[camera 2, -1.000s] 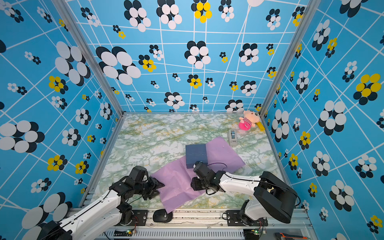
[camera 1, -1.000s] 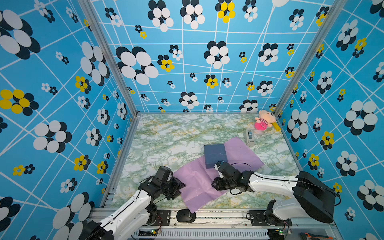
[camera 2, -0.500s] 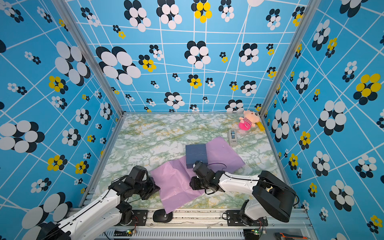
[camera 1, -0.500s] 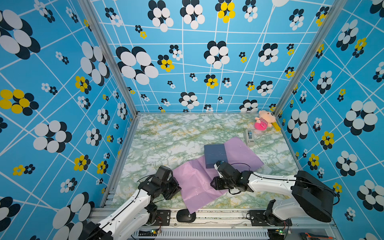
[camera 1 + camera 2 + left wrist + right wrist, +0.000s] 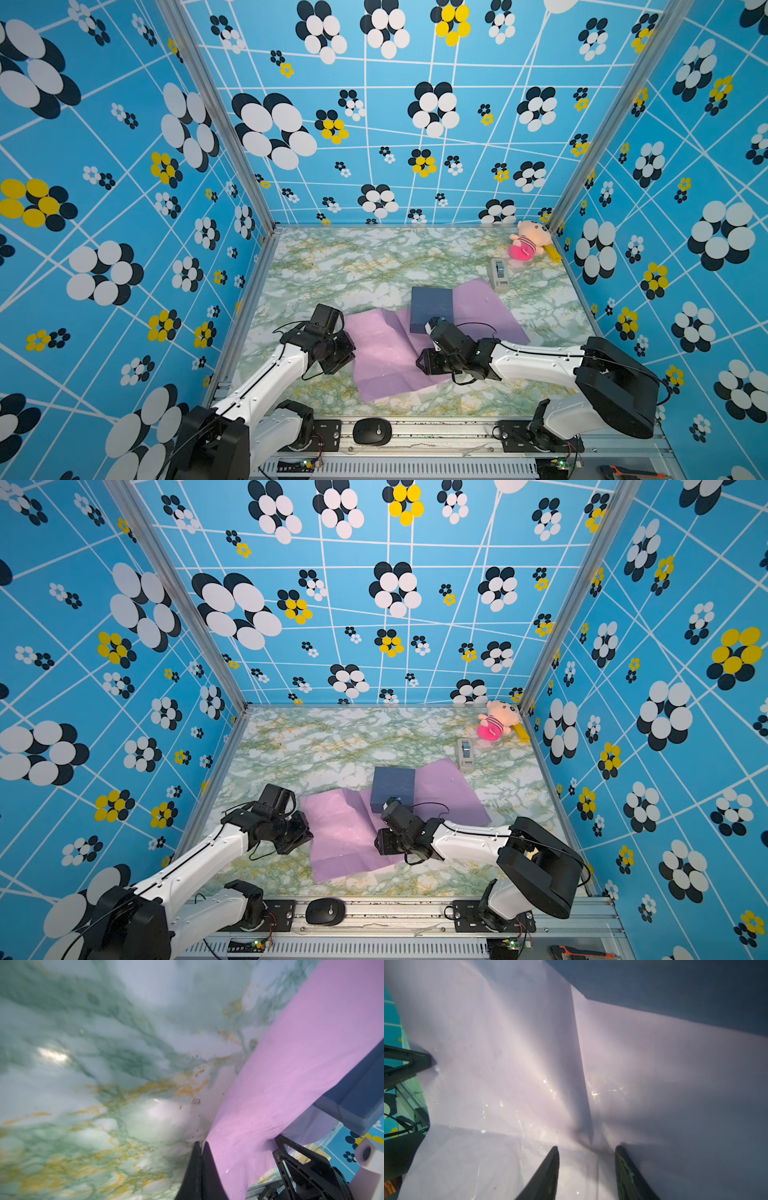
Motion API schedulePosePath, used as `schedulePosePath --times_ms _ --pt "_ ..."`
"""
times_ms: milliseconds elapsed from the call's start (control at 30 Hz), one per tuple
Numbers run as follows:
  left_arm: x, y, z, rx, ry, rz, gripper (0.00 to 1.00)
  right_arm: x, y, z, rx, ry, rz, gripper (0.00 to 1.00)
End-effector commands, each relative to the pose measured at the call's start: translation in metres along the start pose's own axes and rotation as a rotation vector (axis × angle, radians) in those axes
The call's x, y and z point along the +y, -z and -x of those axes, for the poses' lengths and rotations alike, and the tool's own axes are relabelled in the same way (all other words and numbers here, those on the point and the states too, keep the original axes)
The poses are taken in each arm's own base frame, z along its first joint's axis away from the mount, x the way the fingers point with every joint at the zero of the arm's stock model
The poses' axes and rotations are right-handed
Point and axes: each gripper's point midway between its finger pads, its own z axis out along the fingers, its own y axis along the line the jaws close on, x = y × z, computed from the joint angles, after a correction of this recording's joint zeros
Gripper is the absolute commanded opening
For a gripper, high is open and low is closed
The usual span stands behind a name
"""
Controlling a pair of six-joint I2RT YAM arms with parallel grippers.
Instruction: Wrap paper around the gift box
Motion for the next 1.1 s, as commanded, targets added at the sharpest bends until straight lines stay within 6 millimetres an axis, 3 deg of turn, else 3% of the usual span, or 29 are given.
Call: schedulePosePath --times_ms 0,133,200,333,533,700,933,1067 --pt "-0.001 0.006 0.026 -0.046 -0.119 0.072 0.00 0.006 0.022 0.025 -0.064 0.056 -0.024 0.54" --pt "-0.005 0.003 0.058 -0.056 -0.163 0.112 0.00 0.002 0.059 0.054 -0.149 0.037 -0.002 0.61" --pt "-0.010 0.001 0.074 -0.054 -0.186 0.130 0.00 -0.010 0.074 0.068 -0.177 -0.018 0.006 0.63" --pt "-0.019 0.001 0.102 -0.071 -0.234 0.167 0.00 -0.041 0.085 0.090 -0.182 -0.154 0.023 0.68" --pt "-0.019 -0.006 0.132 -0.077 -0.264 0.206 0.00 -0.078 0.066 0.125 -0.112 -0.320 -0.004 0.73" --pt "-0.018 -0.018 0.134 -0.057 -0.267 0.200 0.00 -0.075 0.041 0.146 -0.078 -0.337 0.049 0.76" --pt "-0.016 -0.023 0.136 -0.048 -0.286 0.209 0.00 -0.088 0.030 0.167 -0.061 -0.316 0.035 0.79" --pt "-0.017 -0.023 0.139 -0.047 -0.290 0.215 0.00 -0.088 0.022 0.168 -0.013 -0.254 0.043 0.79"
